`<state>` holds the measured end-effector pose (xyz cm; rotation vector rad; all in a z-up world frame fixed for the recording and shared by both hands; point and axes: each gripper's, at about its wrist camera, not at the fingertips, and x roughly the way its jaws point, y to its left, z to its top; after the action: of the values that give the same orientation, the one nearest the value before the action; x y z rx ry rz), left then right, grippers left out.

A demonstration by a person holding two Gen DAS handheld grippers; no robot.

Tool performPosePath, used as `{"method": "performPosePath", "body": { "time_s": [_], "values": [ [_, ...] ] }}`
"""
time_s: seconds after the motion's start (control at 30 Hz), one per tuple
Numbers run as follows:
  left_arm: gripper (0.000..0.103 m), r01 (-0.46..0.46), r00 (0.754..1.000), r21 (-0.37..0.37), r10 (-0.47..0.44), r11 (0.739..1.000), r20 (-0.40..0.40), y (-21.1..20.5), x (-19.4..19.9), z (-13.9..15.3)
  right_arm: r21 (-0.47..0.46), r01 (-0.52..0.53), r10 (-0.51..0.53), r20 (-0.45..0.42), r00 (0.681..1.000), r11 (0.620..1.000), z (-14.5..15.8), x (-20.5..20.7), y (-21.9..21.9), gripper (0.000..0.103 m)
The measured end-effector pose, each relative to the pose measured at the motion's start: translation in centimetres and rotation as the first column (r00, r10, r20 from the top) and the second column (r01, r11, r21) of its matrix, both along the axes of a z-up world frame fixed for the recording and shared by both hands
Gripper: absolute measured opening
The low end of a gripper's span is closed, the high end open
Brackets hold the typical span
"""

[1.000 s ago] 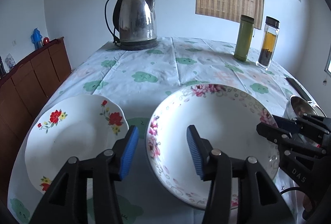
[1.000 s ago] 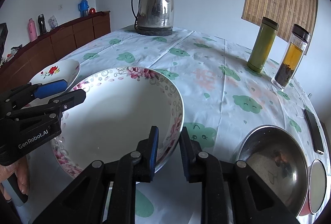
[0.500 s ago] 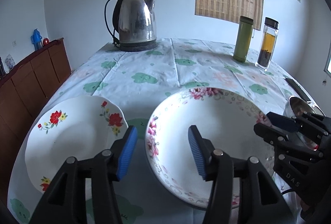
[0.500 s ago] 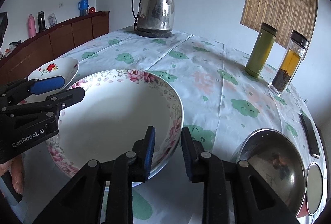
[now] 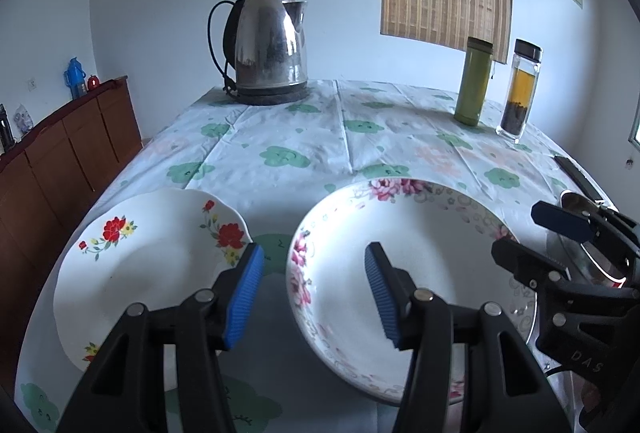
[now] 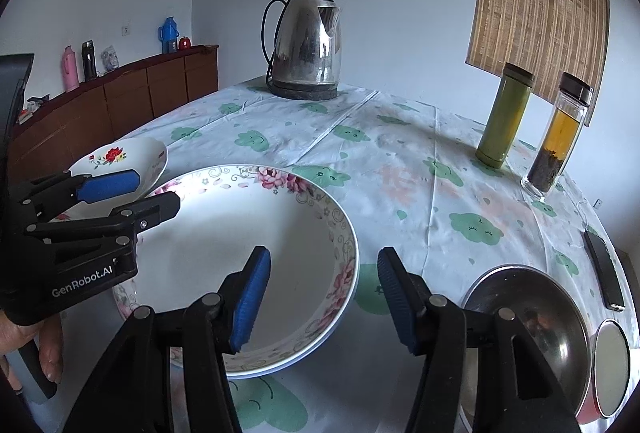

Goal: Organize plates and bowls
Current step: 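Open both tools and release the bowl rim, then move both tools to the red-flower plate and grip its rim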

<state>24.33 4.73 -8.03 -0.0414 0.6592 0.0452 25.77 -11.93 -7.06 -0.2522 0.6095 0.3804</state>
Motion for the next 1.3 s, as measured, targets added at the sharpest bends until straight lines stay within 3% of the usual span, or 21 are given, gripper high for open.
{"method": "performPosePath", "body": {
  "time_s": [0.17, 0.3, 0.43, 0.6, 0.73, 0.9, 1.3],
  "values": [
    [0.053, -0.001, 1.0, -0.005, 0.001, 1.0, -0.007, 0.2, 0.1, 0.0, 0.028, -0.009, 0.009, 0.024, 1.0, 1.0, 0.4, -0.3, -0.1, 0.058],
    [0.063, 0.002, 1.0, -0.022, -0.003, 1.0, -0.012, 0.6, -0.1, 0.3, 0.049, -0.025, 0.023, 0.037, 0.999, 0.998, 0.4, -0.7, 0.2, 0.058],
    [0.063, 0.014, 1.0, -0.047, -0.014, 0.999, -0.006, 1.4, -0.9, 1.3, 0.082, -0.047, 0.046, 0.023, 0.999, 0.996, 0.2, -1.1, 0.4, 0.058],
    [0.068, -0.03, 0.998, 0.031, 0.029, 0.999, 0.049, 4.8, -2.0, 3.3, 0.081, -0.081, 0.08, 0.012, 0.997, 0.993, 1.2, -1.5, 1.7, 0.057],
    [0.068, -0.179, 0.983, 0.112, 0.174, 0.977, 0.055, 10.1, -1.6, 3.2, 0.085, -0.118, 0.12, -0.021, 0.993, 0.989, 1.5, -1.2, 4.0, 0.039],
    [0.068, -0.273, 0.962, -0.004, 0.273, 0.962, -0.006, 15.9, -1.4, 1.4, 0.064, -0.163, 0.165, -0.035, 0.986, 0.985, 1.5, -0.7, 8.0, 0.038],
    [0.065, -0.285, 0.955, -0.135, 0.269, 0.949, -0.124, 18.3, -1.3, -1.3, -0.021, -0.22, 0.215, -0.139, 0.967, 0.975, -0.5, 2.0, 17.6, 0.034]
  ]
}}
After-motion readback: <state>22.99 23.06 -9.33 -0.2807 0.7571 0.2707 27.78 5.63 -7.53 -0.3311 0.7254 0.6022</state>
